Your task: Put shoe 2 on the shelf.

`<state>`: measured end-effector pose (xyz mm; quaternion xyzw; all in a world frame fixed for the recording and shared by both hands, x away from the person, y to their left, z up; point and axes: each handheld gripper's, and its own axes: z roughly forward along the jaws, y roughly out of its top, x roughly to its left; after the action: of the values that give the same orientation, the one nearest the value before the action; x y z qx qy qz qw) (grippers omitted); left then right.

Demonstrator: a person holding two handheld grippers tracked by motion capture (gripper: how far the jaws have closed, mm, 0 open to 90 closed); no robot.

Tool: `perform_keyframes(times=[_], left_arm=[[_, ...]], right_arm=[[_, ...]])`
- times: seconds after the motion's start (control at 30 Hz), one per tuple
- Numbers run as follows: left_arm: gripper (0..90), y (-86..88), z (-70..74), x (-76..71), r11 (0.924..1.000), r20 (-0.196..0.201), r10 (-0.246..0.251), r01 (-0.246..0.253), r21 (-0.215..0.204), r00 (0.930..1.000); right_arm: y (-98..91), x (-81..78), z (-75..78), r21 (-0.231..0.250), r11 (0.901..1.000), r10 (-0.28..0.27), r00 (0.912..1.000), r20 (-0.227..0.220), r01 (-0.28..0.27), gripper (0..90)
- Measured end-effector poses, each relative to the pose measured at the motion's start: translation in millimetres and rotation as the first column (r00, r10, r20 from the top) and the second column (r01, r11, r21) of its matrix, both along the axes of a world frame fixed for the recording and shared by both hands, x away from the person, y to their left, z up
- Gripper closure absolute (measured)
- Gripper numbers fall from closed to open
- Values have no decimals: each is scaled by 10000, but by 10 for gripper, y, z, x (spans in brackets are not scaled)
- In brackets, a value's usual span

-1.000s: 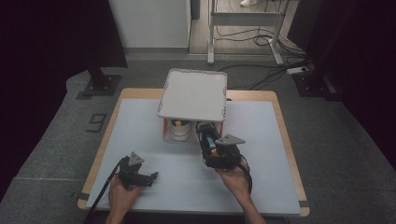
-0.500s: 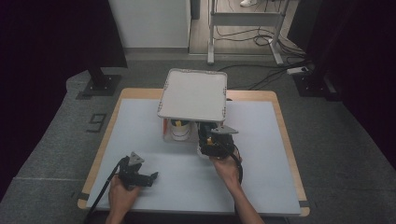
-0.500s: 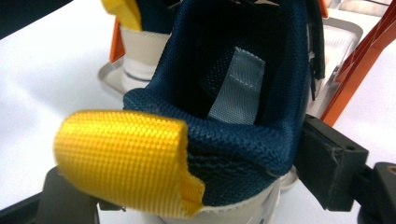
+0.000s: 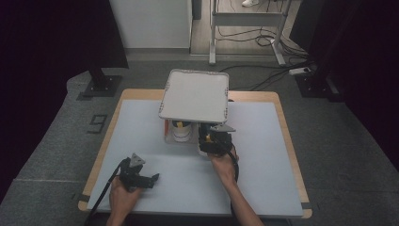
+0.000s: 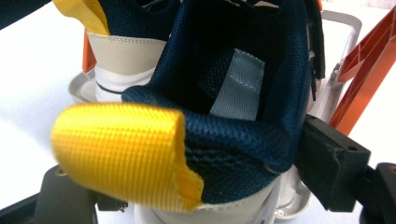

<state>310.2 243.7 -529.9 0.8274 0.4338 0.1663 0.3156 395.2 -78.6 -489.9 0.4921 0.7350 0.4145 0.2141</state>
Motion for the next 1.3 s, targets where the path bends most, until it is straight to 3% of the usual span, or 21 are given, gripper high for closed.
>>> perform_keyframes(times=[0.2,0.37,0.47,0.67,0.83,0.93,1.0,1.13,1.27,1.3], left_arm=[[0,0,0,0,10000,4,2,-2,1,10000],[0,0,0,0,10000,2,1,-1,1,10000],[0,-2,0,-2,10000,-1,16,-16,-10,10000],[0,-2,0,-2,10000,2,16,-16,-3,10000],[0,0,0,-1,10000,-1,-5,5,5,10000],[0,0,0,-1,10000,-4,-4,4,4,10000],[0,-1,-1,-1,10000,1,9,-9,-11,10000],[0,0,0,-1,10000,-5,-7,7,8,10000],[0,1,1,0,10000,2,-15,15,16,10000],[0,1,1,0,10000,-1,-17,17,14,10000]], right_arm=[[-3,24,-28,237,9996,-151,9999,-29,152,172],[-8,31,-31,-57,9999,-126,9999,20,126,97],[4,-31,5,-662,9978,-71,9990,431,100,92],[-62,-215,129,-565,9975,462,9977,492,-434,136],[-209,-367,174,-202,9925,1211,9926,65,-1210,392],[-278,-463,187,46,9849,1731,9849,-16,-1731,584],[-282,-500,185,146,9753,2206,9754,-27,-2206,689],[-222,-457,148,43,9657,2597,9657,-31,-2596,797],[-178,-349,78,-240,9706,2396,9709,27,-2394,877],[-186,-327,61,-88,9689,2473,9689,97,-2472,885]])
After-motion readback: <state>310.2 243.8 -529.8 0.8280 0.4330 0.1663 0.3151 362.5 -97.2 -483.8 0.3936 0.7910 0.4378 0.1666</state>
